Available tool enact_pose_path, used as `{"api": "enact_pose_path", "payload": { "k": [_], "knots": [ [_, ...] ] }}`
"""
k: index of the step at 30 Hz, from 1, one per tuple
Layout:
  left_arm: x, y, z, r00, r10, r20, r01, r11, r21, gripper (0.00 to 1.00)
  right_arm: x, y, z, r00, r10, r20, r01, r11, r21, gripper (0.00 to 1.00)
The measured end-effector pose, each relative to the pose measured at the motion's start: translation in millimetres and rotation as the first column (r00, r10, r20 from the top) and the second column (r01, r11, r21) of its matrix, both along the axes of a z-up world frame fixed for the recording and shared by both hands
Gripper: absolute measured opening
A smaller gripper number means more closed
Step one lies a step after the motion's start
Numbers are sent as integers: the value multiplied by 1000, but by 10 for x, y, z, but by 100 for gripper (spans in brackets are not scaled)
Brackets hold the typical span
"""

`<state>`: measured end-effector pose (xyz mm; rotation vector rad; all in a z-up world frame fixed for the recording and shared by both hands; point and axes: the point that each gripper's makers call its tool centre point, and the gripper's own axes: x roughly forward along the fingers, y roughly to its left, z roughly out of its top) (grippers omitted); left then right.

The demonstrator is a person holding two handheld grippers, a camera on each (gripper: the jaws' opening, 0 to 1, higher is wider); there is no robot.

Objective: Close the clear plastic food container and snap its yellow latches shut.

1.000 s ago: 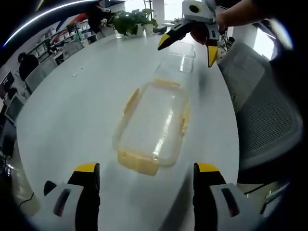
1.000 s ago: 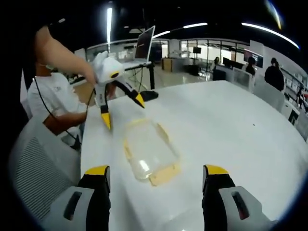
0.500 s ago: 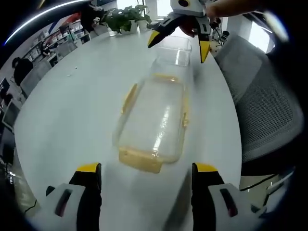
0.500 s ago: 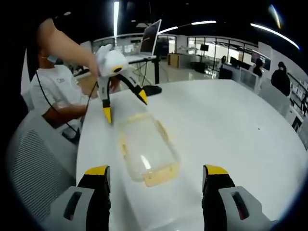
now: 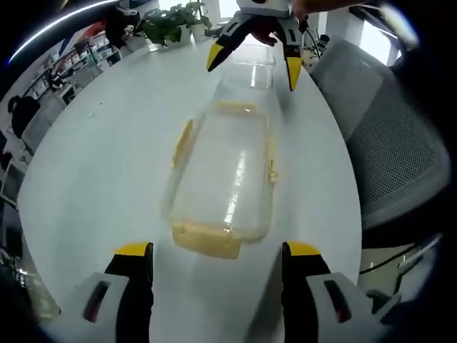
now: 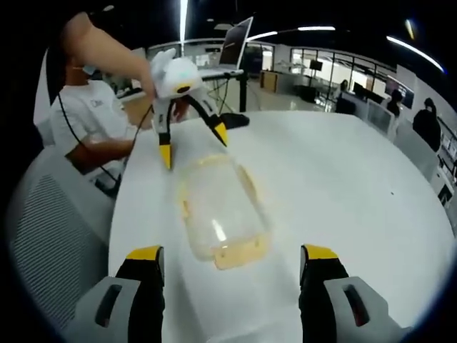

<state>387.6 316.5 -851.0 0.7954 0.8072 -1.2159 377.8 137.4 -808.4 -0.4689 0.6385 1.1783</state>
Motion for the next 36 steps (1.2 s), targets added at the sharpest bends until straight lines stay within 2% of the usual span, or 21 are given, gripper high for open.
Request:
{"api": "enact_pose_path", "payload": {
  "k": [20, 36],
  "knots": [
    [-37, -2, -62, 995, -92, -28, 94, 994, 48, 68, -3, 95, -137, 997, 78, -11, -78, 995, -61, 76],
    [-44, -27, -64, 992, -117, -44, 120, 991, 57, 66, -12, 119, -281, 987, 159, -38, -163, 978, -129, 72]
  ]
}}
